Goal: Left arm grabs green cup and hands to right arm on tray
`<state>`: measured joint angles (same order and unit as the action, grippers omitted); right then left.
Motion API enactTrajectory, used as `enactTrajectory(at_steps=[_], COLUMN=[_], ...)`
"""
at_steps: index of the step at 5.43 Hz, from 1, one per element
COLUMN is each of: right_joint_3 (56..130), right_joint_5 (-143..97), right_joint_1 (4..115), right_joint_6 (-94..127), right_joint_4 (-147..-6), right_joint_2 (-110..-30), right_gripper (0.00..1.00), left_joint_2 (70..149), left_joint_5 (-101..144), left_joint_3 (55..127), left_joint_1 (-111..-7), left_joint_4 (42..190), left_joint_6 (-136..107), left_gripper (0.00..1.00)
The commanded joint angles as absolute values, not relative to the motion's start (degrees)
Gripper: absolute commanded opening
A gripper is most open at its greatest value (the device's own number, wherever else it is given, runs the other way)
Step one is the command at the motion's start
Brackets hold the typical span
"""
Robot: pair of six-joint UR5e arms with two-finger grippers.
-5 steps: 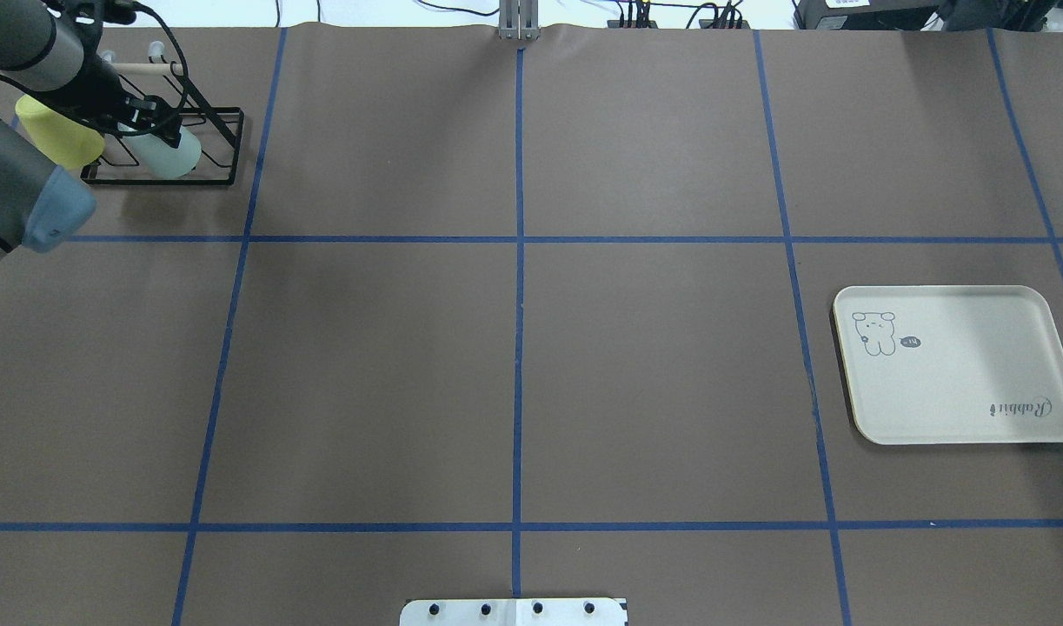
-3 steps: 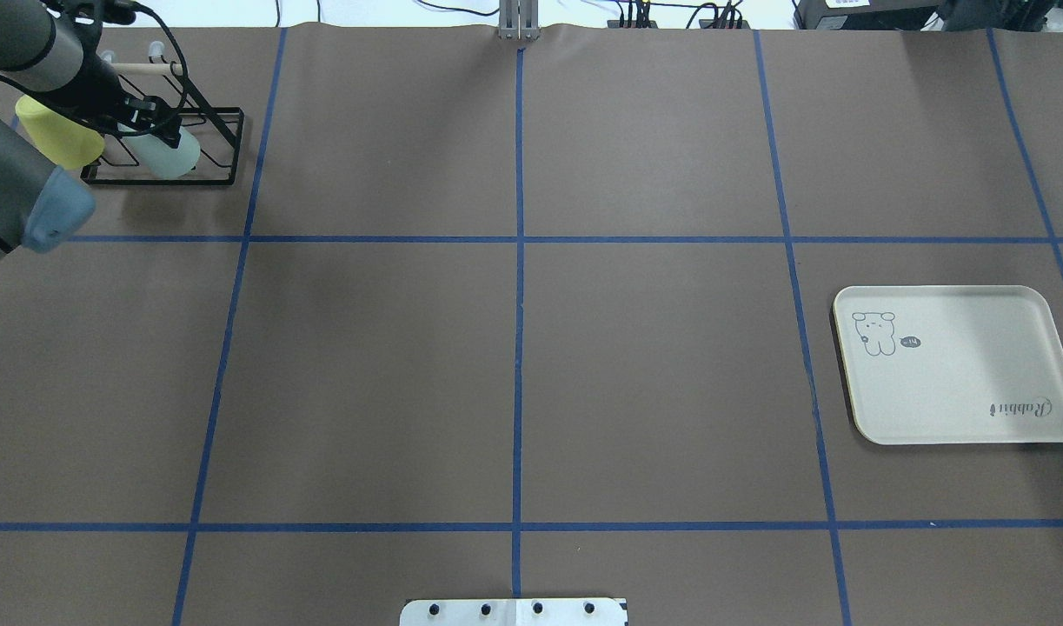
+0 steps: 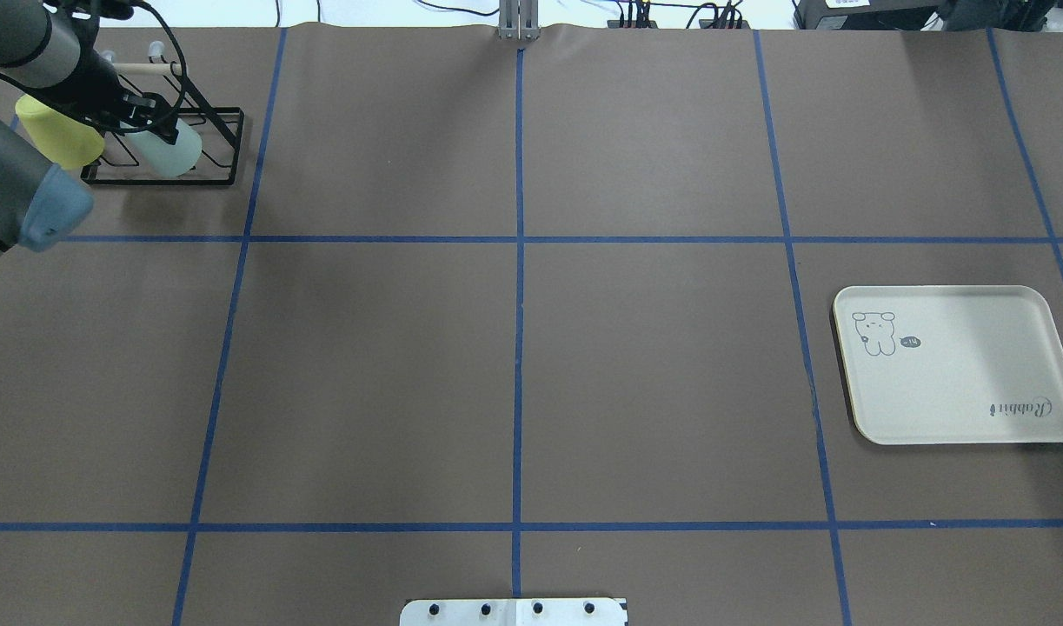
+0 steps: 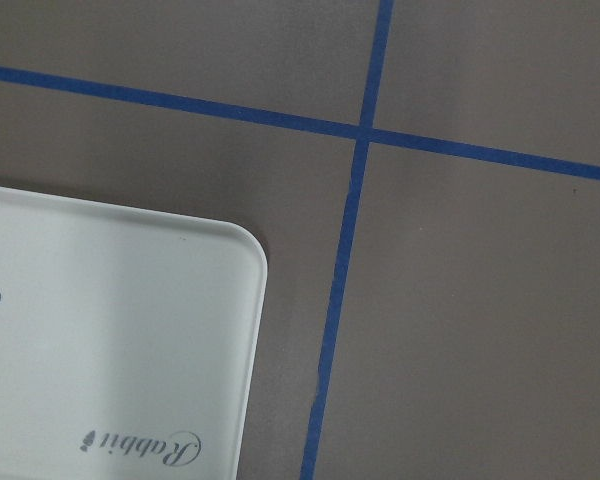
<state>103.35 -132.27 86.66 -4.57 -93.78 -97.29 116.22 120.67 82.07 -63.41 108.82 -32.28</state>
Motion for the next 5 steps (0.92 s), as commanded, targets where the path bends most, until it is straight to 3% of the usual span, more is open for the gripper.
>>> enactTrajectory(at_steps=[1, 5], right_joint_3=[103.4, 103.5], right_joint_5=[-132.3, -132.3], right_joint_1=[86.7, 86.6], right_joint_6=[-4.6, -4.6], right_joint_4=[-93.8, -93.8], right_joint_2=[-97.3, -97.2], right_gripper=[1.0, 1.0], left_joint_2=[115.8, 115.2], left_joint_5=[120.8, 121.1], left_joint_3=[86.1, 96.5], left_joint_1=[-64.2, -68.3], left_joint_4=[108.4, 102.1], left_joint_6=[-32.4, -32.6], left_gripper=[0.24, 0.24])
